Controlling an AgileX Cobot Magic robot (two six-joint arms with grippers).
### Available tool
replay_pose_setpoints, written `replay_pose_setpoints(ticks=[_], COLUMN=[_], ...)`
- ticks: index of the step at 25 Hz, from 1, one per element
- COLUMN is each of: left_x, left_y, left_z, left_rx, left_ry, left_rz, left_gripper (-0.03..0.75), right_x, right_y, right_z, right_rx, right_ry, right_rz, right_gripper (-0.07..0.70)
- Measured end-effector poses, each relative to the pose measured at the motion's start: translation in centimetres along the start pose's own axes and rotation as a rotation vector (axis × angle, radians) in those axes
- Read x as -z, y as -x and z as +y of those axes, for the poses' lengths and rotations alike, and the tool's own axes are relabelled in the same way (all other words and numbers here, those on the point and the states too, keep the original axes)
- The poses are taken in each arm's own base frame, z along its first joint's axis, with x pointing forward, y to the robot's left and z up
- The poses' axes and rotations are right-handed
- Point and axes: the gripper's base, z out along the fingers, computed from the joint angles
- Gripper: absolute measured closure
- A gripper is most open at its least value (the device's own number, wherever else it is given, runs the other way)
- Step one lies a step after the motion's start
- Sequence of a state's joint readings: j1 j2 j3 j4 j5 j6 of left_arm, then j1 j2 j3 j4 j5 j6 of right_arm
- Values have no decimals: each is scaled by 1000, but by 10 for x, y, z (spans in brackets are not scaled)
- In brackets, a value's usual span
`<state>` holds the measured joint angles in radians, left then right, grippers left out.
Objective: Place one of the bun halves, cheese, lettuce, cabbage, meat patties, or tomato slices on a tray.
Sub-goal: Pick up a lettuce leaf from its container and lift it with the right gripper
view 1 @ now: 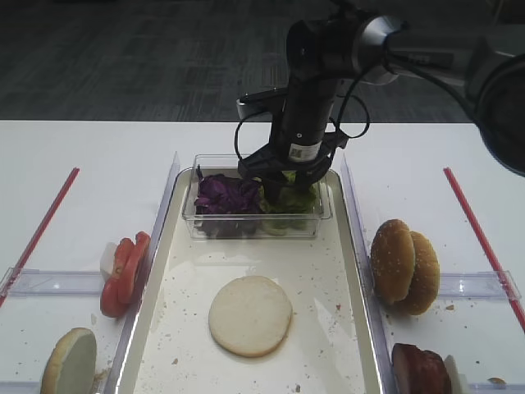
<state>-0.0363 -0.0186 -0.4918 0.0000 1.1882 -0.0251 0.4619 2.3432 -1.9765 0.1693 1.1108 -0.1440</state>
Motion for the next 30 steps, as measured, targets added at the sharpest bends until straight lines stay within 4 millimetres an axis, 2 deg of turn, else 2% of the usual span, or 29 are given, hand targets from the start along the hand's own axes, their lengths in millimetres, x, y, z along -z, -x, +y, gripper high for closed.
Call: replay_pose_setpoints(ticks=[7, 30], left_x=[0, 0], left_y=[0, 0], left_z=[0, 0], left_rx=[0, 0], left_ry=[0, 0], left_rz=[0, 0], left_gripper=[224, 224], right_x=[-5, -9], right_y=[-1, -2], right_z=[-1, -1], right_rx=[-1, -5], right_ry=[-2, -5], right_rz=[9, 25], right_gripper=[210, 519])
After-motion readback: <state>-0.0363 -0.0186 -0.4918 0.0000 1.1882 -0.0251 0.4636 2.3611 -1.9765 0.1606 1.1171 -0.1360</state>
